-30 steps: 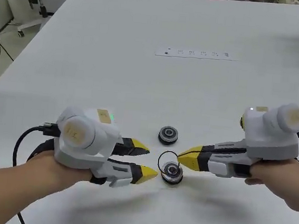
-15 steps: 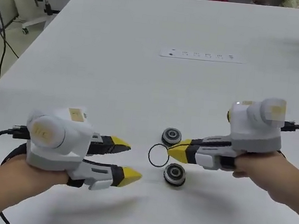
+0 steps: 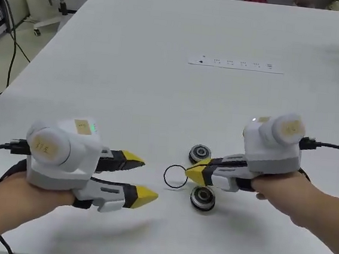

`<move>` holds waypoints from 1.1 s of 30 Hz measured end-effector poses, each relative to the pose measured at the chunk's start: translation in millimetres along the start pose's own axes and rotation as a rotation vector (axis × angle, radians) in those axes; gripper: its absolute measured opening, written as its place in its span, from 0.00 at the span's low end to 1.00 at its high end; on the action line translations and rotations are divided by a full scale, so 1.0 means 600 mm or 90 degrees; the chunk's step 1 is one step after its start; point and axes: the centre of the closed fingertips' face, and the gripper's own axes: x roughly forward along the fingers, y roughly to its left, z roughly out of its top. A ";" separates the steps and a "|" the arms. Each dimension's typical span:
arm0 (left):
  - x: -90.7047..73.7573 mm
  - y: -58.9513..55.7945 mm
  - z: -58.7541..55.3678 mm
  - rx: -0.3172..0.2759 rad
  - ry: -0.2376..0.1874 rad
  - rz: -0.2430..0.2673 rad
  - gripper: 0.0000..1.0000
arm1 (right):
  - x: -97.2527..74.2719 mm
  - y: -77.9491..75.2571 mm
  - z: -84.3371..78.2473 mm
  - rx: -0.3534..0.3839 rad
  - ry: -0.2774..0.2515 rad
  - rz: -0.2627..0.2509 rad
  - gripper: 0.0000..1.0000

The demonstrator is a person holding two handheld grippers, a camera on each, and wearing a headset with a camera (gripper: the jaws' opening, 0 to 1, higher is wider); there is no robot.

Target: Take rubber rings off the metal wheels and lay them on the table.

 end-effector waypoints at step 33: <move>0.062 -0.026 0.041 0.033 0.005 -0.046 0.40 | -0.098 0.004 -0.017 0.000 -0.036 -0.004 0.20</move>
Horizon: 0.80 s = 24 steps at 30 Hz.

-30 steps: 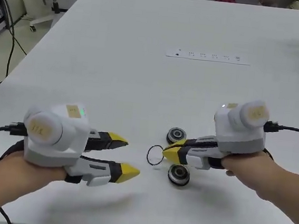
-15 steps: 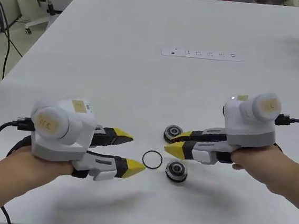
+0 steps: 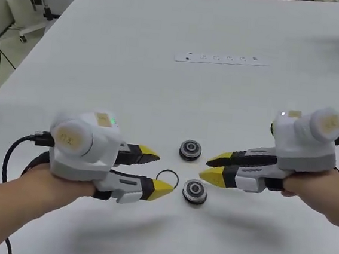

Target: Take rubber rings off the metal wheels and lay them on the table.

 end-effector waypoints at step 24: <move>0.069 -0.042 -0.005 0.012 0.030 -0.054 0.34 | 0.012 0.001 -0.075 -0.068 0.080 0.019 0.20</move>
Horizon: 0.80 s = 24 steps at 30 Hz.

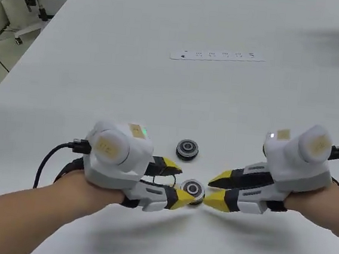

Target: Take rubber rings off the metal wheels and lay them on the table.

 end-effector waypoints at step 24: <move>0.017 -0.011 -0.006 0.100 0.026 0.004 0.14 | 0.009 -0.004 -0.004 -0.046 0.002 -0.008 0.14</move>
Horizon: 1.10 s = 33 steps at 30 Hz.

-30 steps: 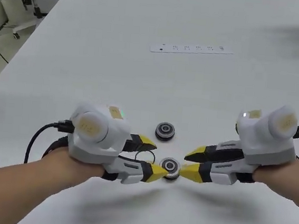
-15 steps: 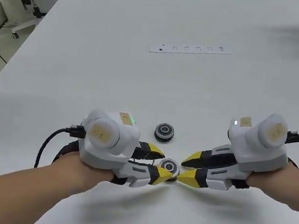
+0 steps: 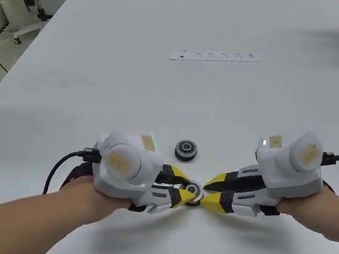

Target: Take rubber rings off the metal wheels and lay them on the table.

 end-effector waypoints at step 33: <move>0.005 0.002 0.003 -0.057 -0.021 0.028 0.12 | -0.023 -0.019 0.017 0.275 -0.098 0.004 0.00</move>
